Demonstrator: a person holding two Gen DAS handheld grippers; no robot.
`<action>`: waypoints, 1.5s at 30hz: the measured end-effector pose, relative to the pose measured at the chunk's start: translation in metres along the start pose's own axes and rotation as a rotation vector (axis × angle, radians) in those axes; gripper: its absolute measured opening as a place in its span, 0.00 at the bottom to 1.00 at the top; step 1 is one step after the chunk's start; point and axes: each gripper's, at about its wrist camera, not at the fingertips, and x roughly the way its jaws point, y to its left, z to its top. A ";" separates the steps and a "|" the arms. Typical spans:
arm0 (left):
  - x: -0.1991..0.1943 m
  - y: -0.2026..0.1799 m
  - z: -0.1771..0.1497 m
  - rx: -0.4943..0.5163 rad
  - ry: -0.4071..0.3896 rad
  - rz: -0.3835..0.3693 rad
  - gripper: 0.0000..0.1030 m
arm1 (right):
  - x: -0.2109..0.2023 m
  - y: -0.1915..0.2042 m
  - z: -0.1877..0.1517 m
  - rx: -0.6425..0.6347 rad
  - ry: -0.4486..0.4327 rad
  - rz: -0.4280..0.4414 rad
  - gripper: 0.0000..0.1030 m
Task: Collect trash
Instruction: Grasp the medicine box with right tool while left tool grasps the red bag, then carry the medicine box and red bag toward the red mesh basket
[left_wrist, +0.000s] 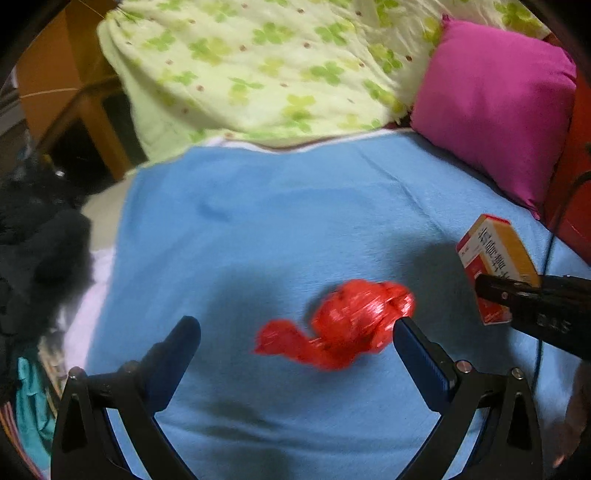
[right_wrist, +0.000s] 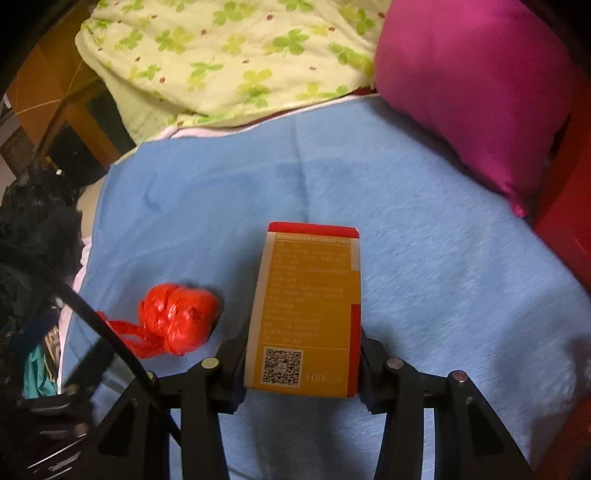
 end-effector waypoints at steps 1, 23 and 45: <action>0.007 -0.004 0.002 -0.002 0.015 -0.005 1.00 | 0.000 -0.001 0.003 0.007 -0.004 0.001 0.48; -0.001 0.005 -0.019 -0.126 0.069 -0.137 0.17 | -0.021 0.010 -0.004 -0.031 -0.046 0.041 0.48; -0.152 0.034 -0.071 -0.250 -0.160 0.151 0.17 | -0.089 0.033 -0.050 -0.224 -0.114 0.140 0.48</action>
